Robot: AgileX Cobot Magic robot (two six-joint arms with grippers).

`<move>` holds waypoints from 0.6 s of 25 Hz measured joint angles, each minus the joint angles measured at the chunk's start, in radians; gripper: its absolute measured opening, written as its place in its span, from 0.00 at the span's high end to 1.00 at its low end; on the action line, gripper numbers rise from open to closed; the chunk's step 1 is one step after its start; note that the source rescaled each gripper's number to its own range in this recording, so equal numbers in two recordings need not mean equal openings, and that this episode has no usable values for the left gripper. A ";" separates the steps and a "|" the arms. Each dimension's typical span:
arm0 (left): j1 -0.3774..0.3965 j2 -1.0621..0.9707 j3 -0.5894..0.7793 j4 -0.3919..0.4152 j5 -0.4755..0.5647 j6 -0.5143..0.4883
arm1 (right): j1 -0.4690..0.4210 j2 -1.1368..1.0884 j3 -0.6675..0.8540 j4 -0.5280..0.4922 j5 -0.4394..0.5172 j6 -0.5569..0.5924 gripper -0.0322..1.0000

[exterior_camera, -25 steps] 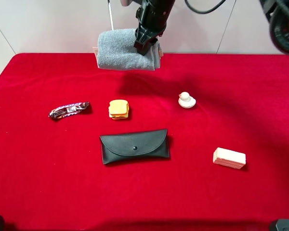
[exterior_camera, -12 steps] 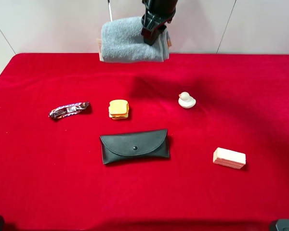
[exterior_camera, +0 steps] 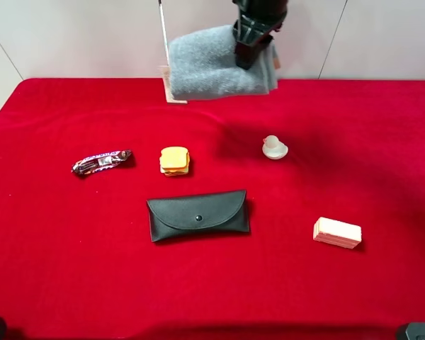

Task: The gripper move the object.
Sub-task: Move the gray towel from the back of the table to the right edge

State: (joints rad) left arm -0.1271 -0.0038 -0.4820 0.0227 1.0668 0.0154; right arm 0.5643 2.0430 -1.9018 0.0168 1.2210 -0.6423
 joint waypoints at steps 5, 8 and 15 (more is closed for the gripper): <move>0.000 0.000 0.000 0.000 0.000 0.000 | -0.047 -0.097 0.128 -0.008 -0.001 0.000 0.97; 0.000 0.000 0.000 0.000 0.000 0.000 | -0.080 -0.155 0.214 -0.009 -0.002 0.000 0.97; 0.000 0.000 0.000 0.000 0.000 0.000 | -0.165 -0.307 0.438 -0.009 -0.026 0.000 0.97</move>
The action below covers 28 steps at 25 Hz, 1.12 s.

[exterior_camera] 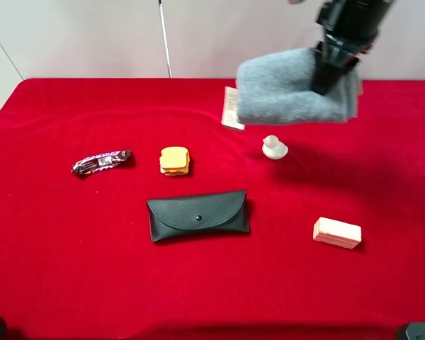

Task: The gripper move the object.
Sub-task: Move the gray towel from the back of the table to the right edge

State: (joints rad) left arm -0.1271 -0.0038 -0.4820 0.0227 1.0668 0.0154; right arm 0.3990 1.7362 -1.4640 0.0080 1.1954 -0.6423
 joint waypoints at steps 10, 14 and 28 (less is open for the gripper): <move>0.000 0.000 0.000 0.000 0.000 0.000 | -0.149 -0.213 0.296 -0.001 -0.083 0.000 0.97; 0.000 0.000 0.000 0.000 0.000 0.000 | -0.198 -0.266 0.370 -0.001 -0.112 0.000 0.97; 0.000 0.000 0.000 0.000 0.000 0.000 | -0.377 -0.292 0.534 0.001 -0.279 0.000 0.97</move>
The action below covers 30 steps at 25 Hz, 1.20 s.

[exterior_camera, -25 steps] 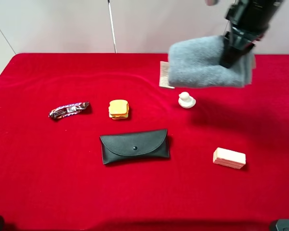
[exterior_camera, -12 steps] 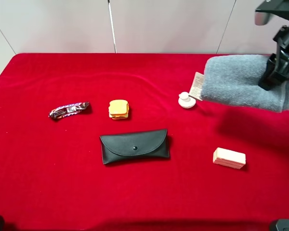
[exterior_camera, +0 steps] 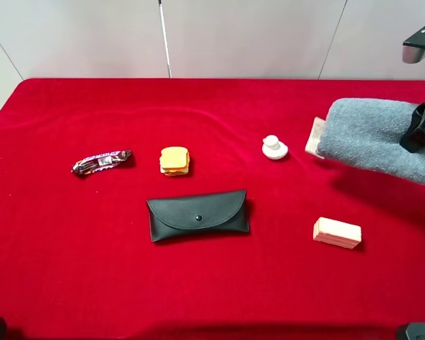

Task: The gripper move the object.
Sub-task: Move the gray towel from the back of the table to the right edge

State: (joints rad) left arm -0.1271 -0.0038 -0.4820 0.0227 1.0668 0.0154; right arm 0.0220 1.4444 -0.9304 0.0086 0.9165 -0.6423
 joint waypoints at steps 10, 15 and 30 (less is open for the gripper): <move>0.000 0.000 0.000 0.000 0.000 0.000 | -0.097 0.000 0.066 0.003 -0.151 0.000 0.97; 0.000 0.000 0.000 0.000 0.000 0.000 | -0.151 0.000 0.092 0.003 -0.185 0.000 0.97; 0.000 0.000 0.000 0.000 0.000 0.000 | -0.214 0.104 0.141 0.077 -0.288 0.000 0.97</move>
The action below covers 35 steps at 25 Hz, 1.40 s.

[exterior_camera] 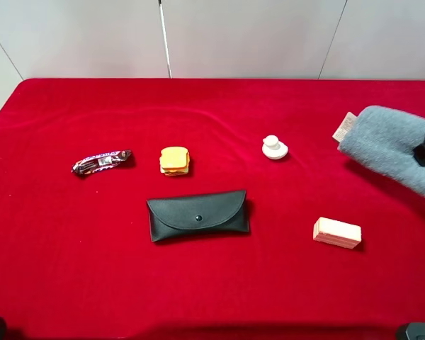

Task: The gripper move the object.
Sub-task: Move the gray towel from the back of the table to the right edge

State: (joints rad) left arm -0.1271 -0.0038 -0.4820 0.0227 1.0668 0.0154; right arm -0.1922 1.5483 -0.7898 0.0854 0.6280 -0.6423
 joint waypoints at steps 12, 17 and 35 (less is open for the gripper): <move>0.000 0.000 0.000 0.000 0.000 0.000 | 0.000 0.130 0.000 0.071 -0.076 0.000 0.97; 0.000 0.000 0.000 0.000 0.000 0.000 | 0.000 0.134 0.000 0.076 -0.105 0.000 0.97; 0.000 0.000 0.000 0.000 0.000 0.000 | 0.000 0.135 0.000 0.107 -0.123 0.000 0.97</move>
State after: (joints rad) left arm -0.1271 -0.0038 -0.4820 0.0227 1.0668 0.0154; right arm -0.1922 1.6828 -0.7898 0.1927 0.5052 -0.6423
